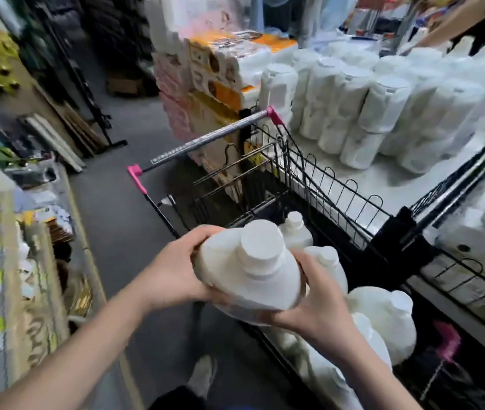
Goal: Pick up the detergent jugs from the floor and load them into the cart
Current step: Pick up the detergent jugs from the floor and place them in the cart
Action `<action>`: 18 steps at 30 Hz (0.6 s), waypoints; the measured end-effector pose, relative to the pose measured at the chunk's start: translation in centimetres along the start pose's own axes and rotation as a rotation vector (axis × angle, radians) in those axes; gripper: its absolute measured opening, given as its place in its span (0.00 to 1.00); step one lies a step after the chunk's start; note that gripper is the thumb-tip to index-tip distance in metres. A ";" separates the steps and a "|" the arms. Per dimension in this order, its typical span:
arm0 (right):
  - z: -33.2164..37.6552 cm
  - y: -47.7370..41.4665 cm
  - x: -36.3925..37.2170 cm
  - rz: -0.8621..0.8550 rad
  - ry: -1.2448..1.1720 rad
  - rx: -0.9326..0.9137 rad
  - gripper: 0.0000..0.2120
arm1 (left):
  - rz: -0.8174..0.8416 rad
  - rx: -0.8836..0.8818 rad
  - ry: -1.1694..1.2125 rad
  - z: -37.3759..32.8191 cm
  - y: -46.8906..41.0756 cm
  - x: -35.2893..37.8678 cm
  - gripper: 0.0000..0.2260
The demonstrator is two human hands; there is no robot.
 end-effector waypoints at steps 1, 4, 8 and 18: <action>0.8 -0.9 1.0 -0.019 0.009 0.029 0.31 | 0.044 0.028 -0.001 0.7 -1.7 -0.9 0.41; 2.1 -2.9 4.2 -0.131 0.097 0.124 0.27 | 0.186 0.097 0.003 2.3 -6.0 -3.0 0.40; 1.7 -4.1 6.7 -0.253 0.151 0.265 0.39 | 0.355 0.182 0.011 3.4 -11.0 -4.5 0.39; -0.1 -5.4 9.5 -0.340 0.250 0.450 0.33 | 0.588 0.193 0.019 6.1 -17.1 -3.0 0.40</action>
Point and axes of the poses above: each hand's wrist, its own y-axis away from the middle knuckle, its own x-axis out of the palm, z = x × y, the point moved 2 cm from there along -y, towards the middle knuckle, and after that the axes turned 12 degrees about -x, right-handed, at the moved point
